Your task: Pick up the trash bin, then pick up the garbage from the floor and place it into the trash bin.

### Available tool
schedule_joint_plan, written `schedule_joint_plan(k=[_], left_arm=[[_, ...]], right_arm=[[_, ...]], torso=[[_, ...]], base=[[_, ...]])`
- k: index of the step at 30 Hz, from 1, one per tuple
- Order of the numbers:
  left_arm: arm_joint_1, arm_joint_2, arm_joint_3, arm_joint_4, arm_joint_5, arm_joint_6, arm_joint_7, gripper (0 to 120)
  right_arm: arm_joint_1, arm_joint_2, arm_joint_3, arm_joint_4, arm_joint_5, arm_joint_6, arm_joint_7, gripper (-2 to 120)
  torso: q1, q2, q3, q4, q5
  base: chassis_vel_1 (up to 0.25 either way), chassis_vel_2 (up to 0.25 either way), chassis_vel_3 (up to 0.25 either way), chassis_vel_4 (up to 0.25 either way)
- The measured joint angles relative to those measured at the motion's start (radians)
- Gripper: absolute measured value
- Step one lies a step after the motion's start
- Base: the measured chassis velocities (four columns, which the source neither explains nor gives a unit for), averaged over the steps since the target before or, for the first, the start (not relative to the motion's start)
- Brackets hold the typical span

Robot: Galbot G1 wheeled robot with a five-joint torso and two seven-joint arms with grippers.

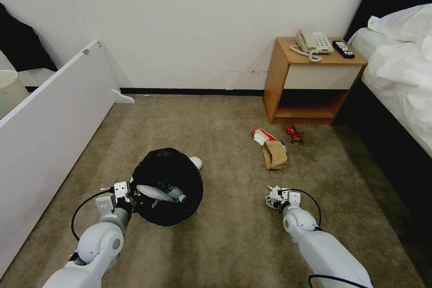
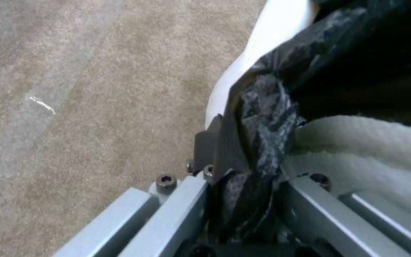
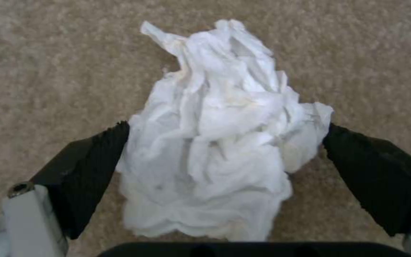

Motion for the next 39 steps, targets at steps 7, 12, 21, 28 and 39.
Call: schedule_joint_plan(k=[7, 12, 21, 28, 39], left_arm=[[-0.001, -0.001, 0.001, 0.001, 0.001, 0.0, -0.001, 0], [0.0, -0.002, 0.002, 0.002, 0.002, -0.002, -0.001, 0], [0.002, -0.001, 0.007, 0.001, 0.005, -0.007, -0.003, 0], [0.002, -0.001, 0.007, 0.002, 0.005, -0.009, -0.002, 0], [-0.008, -0.009, 0.013, 0.003, 0.005, -0.009, -0.002, 0]], right_arm=[[0.001, 0.008, -0.004, 0.001, -0.002, 0.005, -0.005, 100], [-0.001, 0.008, -0.008, 0.007, -0.002, 0.01, -0.007, 100], [-0.008, 0.003, -0.008, 0.014, -0.002, 0.013, -0.01, 70], [-0.014, 0.002, -0.008, 0.015, -0.004, 0.016, -0.017, 44], [-0.051, -0.077, -0.028, 0.138, 0.051, 0.014, 0.033, 0]], torso=[[0.0, 0.0, 0.0, 0.0, 0.0], [0.0, 0.0, 0.0, 0.0, 0.0], [0.0, 0.0, 0.0, -0.0001, -0.0001], [0.0, 0.0, 0.0, -0.0001, -0.0002], [0.0, 0.0, 0.0, -0.0001, 0.0002]], base=[[0.0, 0.0, 0.0, 0.0], [0.0, 0.0, 0.0, 0.0], [0.0, 0.0, 0.0, 0.0], [0.0, 0.0, 0.0, 0.0], [0.0, 0.0, 0.0, 0.0]])
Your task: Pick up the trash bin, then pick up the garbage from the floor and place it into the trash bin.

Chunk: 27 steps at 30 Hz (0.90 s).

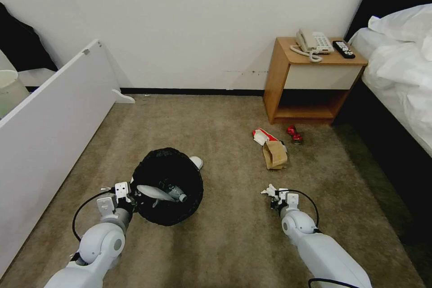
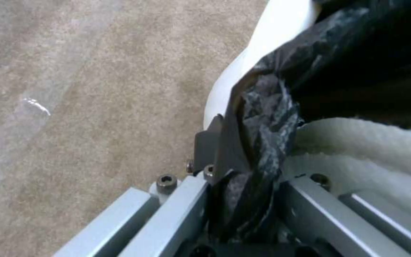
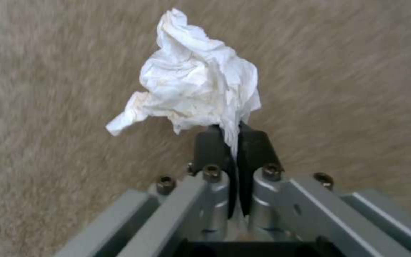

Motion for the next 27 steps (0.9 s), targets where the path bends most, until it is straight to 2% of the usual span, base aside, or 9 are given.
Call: schedule_joint_plan(k=[2, 3, 5, 8, 14, 17, 20, 24, 27], left_arm=[[-0.006, -0.003, 0.007, 0.0, 0.002, 0.001, 0.0, 0], [-0.006, -0.003, 0.007, 0.0, 0.002, 0.001, 0.0, 0], [-0.013, -0.005, 0.016, 0.0, 0.004, 0.003, 0.001, 0], [-0.016, -0.005, 0.02, 0.0, 0.005, 0.005, 0.002, 0], [-0.038, -0.012, 0.043, -0.007, 0.015, 0.043, 0.019, 0], [-0.048, -0.017, 0.052, -0.011, 0.015, 0.06, 0.022, 0], [-0.072, -0.028, 0.077, -0.015, 0.014, 0.079, 0.029, 0], [-0.085, -0.035, 0.095, -0.017, 0.011, 0.083, 0.038, 0], [-0.115, -0.047, 0.137, -0.019, 0.003, 0.09, 0.042, 0]], right_arm=[[-0.016, -0.076, -0.019, 0.09, 0.036, -0.003, 0.041, 0], [-0.016, -0.076, -0.019, 0.09, 0.036, -0.003, 0.041, 0], [-0.021, -0.132, -0.032, 0.16, 0.07, -0.005, 0.073, 0], [-0.021, -0.151, -0.036, 0.19, 0.086, -0.007, 0.086, 0], [-0.023, -0.271, -0.056, 0.347, 0.131, -0.015, 0.119, 0], [-0.026, -0.319, -0.055, 0.413, 0.133, -0.015, 0.119, 0], [-0.036, -0.41, -0.02, 0.527, 0.134, -0.01, 0.089, 0], [-0.042, -0.455, 0.011, 0.587, 0.149, -0.006, 0.063, 0], [-0.053, -0.541, 0.086, 0.7, 0.22, -0.004, 0.026, 0]], torso=[[0.0, 0.0, 0.0, -0.0001, -0.0004], [0.0, 0.0, 0.0, -0.0001, -0.0004], [0.0, 0.0, 0.0, -0.0001, -0.0002], [0.0, 0.0, 0.0, -0.0001, -0.0002], [0.0, 0.0, 0.0, -0.0001, -0.0003], [0.0, 0.0, 0.0, -0.0002, -0.0004], [0.0, 0.0, 0.0, -0.0003, -0.0005], [0.0, 0.0, 0.0, -0.0002, -0.0002], [0.0, 0.0, 0.0, 0.0, 0.0]], base=[[0.0, 0.0, 0.0, 0.0], [0.0, 0.0, 0.0, 0.0], [0.0, 0.0, 0.0, 0.0], [0.0, 0.0, 0.0, 0.0], [0.0, 0.0, 0.0, 0.0], [0.0, 0.0, 0.0, 0.0], [0.0, 0.0, 0.0, 0.0], [0.0, 0.0, 0.0, 0.0], [0.0, 0.0, 0.0, 0.0]])
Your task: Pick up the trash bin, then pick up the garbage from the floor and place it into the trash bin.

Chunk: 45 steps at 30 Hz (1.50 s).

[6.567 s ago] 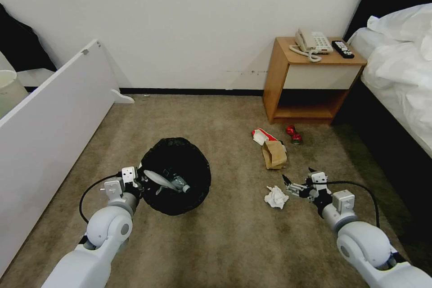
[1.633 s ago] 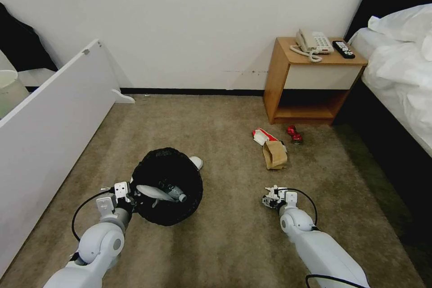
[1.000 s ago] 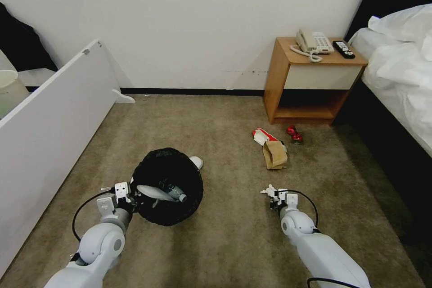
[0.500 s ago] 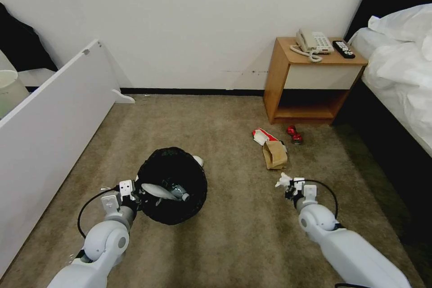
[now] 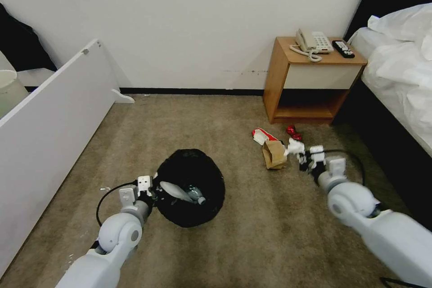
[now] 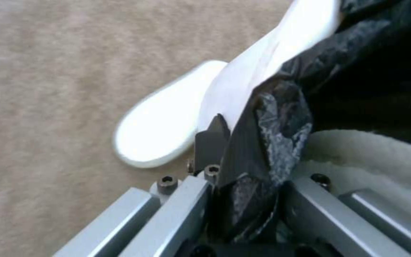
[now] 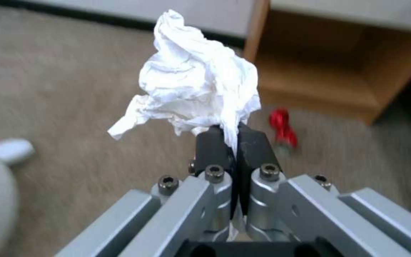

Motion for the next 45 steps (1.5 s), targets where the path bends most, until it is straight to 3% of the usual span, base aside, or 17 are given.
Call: schedule_joint_plan(k=[7, 9, 26, 45], left_arm=[[-0.036, -0.014, 0.048, 0.007, 0.004, 0.013, 0.012, 0], [-0.049, -0.025, 0.083, 0.018, 0.011, 0.014, 0.021, 0], [-0.139, -0.082, 0.247, 0.076, 0.02, 0.023, 0.036, 0], [-0.169, -0.105, 0.268, 0.1, 0.029, 0.012, 0.033, 0]], right_arm=[[0.0, -0.106, 0.071, 0.082, 0.052, 0.031, -0.071, 0], [0.013, -0.139, 0.089, 0.102, 0.069, 0.061, -0.117, 0], [0.036, -0.16, 0.054, 0.228, 0.085, 0.099, -0.275, 0], [-0.076, -0.19, 0.055, 0.261, 0.024, 0.132, -0.41, 0]], torso=[[0.0, 0.0, 0.0, -0.0002, -0.0002], [0.0, 0.0, 0.0, -0.0001, -0.0003], [0.0, 0.0, 0.0, 0.0, -0.0003], [0.0, 0.0, 0.0, 0.0001, -0.0003]], base=[[0.0, 0.0, 0.0, 0.0], [0.0, 0.0, 0.0, 0.0], [0.0, 0.0, 0.0, 0.0], [0.0, 0.0, 0.0, 0.0]])
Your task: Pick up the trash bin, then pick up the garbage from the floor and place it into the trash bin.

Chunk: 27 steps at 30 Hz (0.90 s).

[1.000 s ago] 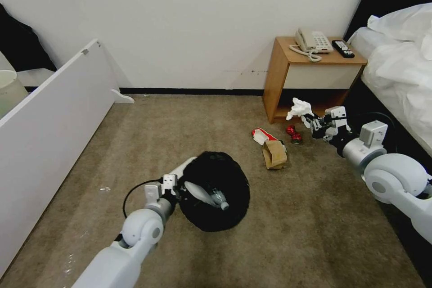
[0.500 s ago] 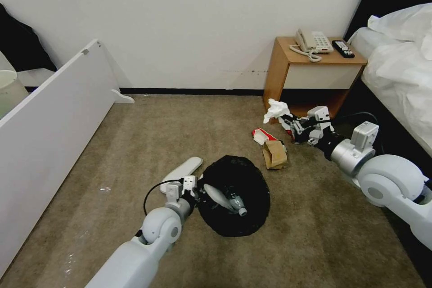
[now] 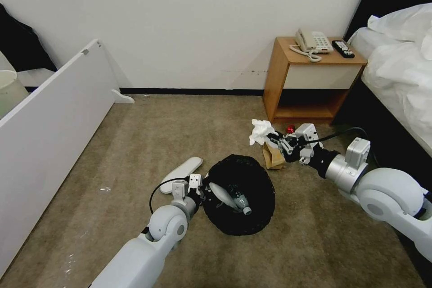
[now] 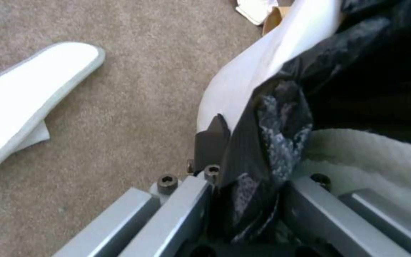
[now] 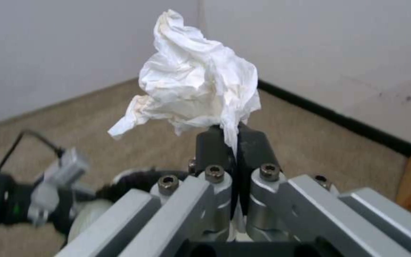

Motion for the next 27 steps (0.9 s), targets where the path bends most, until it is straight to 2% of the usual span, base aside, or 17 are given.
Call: schedule_joint_plan(k=[14, 23, 27], left_arm=[[-0.024, -0.013, 0.0, 0.017, -0.005, -0.009, -0.001, 0], [-0.039, -0.032, 0.006, 0.037, -0.001, -0.01, 0.003, 0], [-0.051, -0.049, 0.019, 0.069, 0.052, -0.02, 0.03, 0]], right_arm=[[-0.085, 0.034, -0.028, -0.058, -0.107, 0.011, -0.078, 0], [0.006, 0.083, -0.126, -0.084, -0.122, 0.012, -0.103, 0], [0.042, 0.106, -0.172, -0.095, -0.125, 0.013, -0.107, 0]], torso=[[0.0, 0.0, 0.0, -0.0001, 0.0], [0.0, 0.0, 0.0, 0.0, 0.0], [0.0, 0.0, 0.0, -0.0001, -0.0001]], base=[[0.0, 0.0, 0.0, 0.0], [0.0, 0.0, 0.0, 0.0], [0.0, 0.0, 0.0, 0.0]])
